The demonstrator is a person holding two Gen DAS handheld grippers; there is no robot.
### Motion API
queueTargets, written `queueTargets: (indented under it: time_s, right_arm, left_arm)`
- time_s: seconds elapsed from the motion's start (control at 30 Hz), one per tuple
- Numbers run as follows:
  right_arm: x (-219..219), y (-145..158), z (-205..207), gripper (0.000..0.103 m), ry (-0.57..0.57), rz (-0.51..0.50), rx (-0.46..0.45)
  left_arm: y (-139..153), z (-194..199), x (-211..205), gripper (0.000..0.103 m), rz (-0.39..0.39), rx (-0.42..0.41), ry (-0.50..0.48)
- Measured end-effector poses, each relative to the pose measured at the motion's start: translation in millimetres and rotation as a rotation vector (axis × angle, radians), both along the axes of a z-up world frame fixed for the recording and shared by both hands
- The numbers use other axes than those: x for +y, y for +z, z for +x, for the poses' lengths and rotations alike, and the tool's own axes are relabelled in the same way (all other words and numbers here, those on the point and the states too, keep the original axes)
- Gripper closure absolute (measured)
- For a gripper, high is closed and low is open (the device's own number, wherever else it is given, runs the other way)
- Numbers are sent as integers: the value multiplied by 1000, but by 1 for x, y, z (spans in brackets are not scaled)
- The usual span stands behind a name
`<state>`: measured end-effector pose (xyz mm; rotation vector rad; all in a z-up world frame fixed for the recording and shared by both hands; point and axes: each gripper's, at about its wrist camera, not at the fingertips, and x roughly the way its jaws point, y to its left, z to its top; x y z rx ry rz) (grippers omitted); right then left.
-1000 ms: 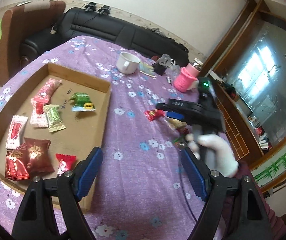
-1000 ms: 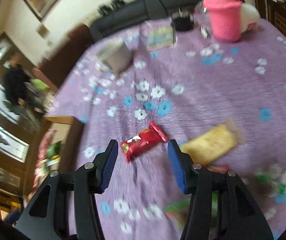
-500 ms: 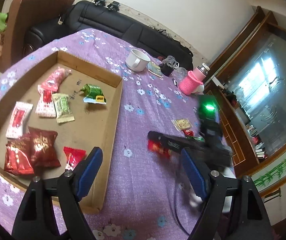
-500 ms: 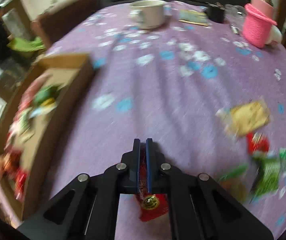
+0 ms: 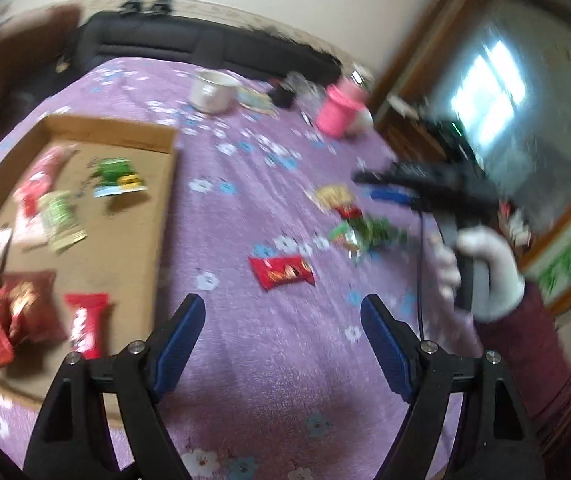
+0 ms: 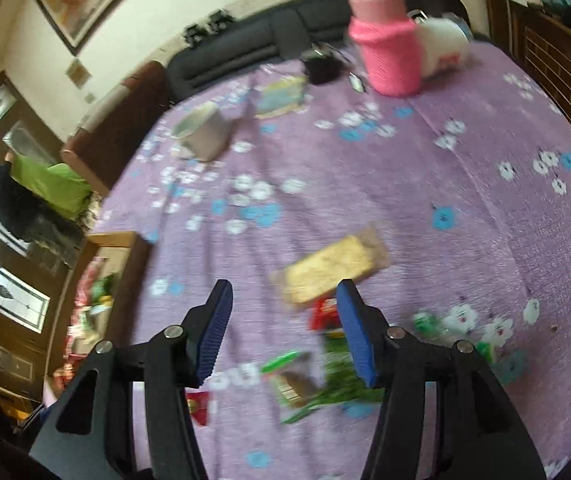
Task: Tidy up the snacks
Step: 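Grasp the red candy packet with the left tool while the right tool grasps the yellow cake packet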
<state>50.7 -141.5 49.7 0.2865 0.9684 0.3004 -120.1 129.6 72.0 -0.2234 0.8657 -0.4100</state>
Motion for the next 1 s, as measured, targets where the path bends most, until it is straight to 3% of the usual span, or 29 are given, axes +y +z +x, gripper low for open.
queueTargets:
  time_s: [0.07, 0.13, 0.2, 0.27, 0.37, 0.47, 0.57, 0.6, 0.67, 0.73, 1.0]
  right_arm:
    - [5, -10, 12, 47, -40, -66, 38]
    - [3, -21, 24, 47, -79, -63, 73]
    - [2, -34, 39, 47, -130, -50, 135]
    - [9, -32, 45, 42, -154, -67, 127]
    - [28, -31, 55, 41, -121, -131, 137]
    - [49, -34, 63, 39, -63, -278, 122]
    - [52, -34, 64, 52, -26, -314, 87]
    - [50, -33, 62, 53, -14, -313, 81]
    - [44, -36, 59, 59, -2, -297, 72]
    - [38, -36, 52, 61, 12, -269, 65]
    - [22, -25, 23, 65, 17, -161, 12]
  left_arm:
    - [-2, 7, -18, 23, 87, -4, -59]
    - [-6, 18, -41, 23, 197, -21, -142]
    - [-14, 30, -58, 23, 264, -12, -207]
    - [-23, 45, -70, 23, 312, 2, -245]
    - [-36, 64, -83, 23, 374, 23, -279]
    - [-46, 80, -91, 23, 427, 34, -298]
    - [-54, 88, -98, 24, 475, 41, -325]
    - [-58, 90, -100, 32, 482, 62, -344]
    - [-57, 91, -97, 52, 419, 80, -363]
    - [-53, 92, -91, 86, 408, 89, -339]
    - [-45, 79, -62, 86, 258, 111, -249]
